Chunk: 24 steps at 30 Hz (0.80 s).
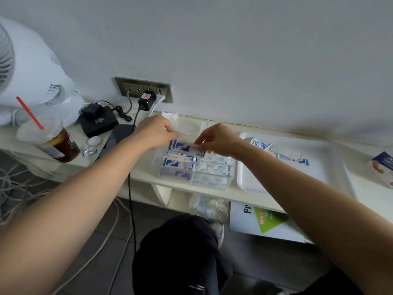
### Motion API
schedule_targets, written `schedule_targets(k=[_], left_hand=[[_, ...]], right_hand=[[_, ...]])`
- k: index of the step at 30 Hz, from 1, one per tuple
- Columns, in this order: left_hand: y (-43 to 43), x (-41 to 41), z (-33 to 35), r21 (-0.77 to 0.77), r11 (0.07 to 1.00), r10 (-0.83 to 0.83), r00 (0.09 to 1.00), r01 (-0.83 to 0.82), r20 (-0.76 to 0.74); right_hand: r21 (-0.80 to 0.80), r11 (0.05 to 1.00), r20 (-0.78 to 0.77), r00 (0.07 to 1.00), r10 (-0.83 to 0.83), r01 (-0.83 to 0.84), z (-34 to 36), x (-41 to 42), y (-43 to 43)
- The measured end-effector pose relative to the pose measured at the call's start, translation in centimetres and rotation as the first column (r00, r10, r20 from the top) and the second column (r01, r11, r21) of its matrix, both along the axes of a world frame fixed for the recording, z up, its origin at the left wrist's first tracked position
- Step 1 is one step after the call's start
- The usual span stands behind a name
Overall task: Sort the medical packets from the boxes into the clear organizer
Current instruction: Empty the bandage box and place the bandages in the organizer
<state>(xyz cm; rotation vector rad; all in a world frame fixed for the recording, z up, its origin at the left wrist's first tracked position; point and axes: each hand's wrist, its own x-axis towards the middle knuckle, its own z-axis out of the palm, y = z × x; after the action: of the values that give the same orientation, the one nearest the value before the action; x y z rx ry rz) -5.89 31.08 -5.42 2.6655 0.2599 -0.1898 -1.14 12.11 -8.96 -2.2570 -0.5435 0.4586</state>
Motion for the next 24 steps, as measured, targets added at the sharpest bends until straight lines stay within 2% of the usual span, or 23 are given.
schedule_targets(k=[3, 6, 10, 17, 19, 21, 24], left_hand=[[1.2, -0.3, -0.3, 0.007, 0.997, 0.076, 0.995, -0.076, 0.063], [1.8, -0.8, -0.9, 0.018, 0.993, 0.115, 0.993, -0.116, 0.038], [1.9, -1.3, -1.9, 0.026, 0.994, 0.106, 0.994, -0.106, -0.005], [2.3, -1.2, -2.8, 0.009, 0.994, 0.109, 0.994, -0.11, 0.015], [2.3, -1.2, -2.8, 0.02, 0.994, 0.109, 0.994, -0.109, 0.006], [2.2, -1.2, -2.6, 0.049, 0.993, 0.107, 0.994, -0.107, 0.006], [1.0, -0.6, -2.0, 0.143, 0.987, 0.051, 0.993, -0.067, 0.11]], right_hand=[[-0.06, 0.995, -0.065, 0.995, 0.075, -0.079, -0.7, -0.5, 1.4], [-0.132, 0.981, -0.095, 0.987, 0.133, -0.145, -1.7, -1.2, 3.0], [-0.283, 0.944, -0.018, 0.986, 0.169, -0.167, -2.6, -1.8, 4.4], [-0.349, 0.928, 0.093, 0.98, 0.174, -0.131, -3.4, -2.2, 4.6], [-0.314, 0.94, 0.102, 0.98, 0.172, -0.132, -3.4, -2.3, 4.4], [-0.198, 0.973, 0.12, 0.982, 0.147, -0.122, -2.6, -2.1, 3.9], [-0.029, 0.999, 0.201, 0.979, 0.046, -0.041, -0.8, -1.4, 1.8]])
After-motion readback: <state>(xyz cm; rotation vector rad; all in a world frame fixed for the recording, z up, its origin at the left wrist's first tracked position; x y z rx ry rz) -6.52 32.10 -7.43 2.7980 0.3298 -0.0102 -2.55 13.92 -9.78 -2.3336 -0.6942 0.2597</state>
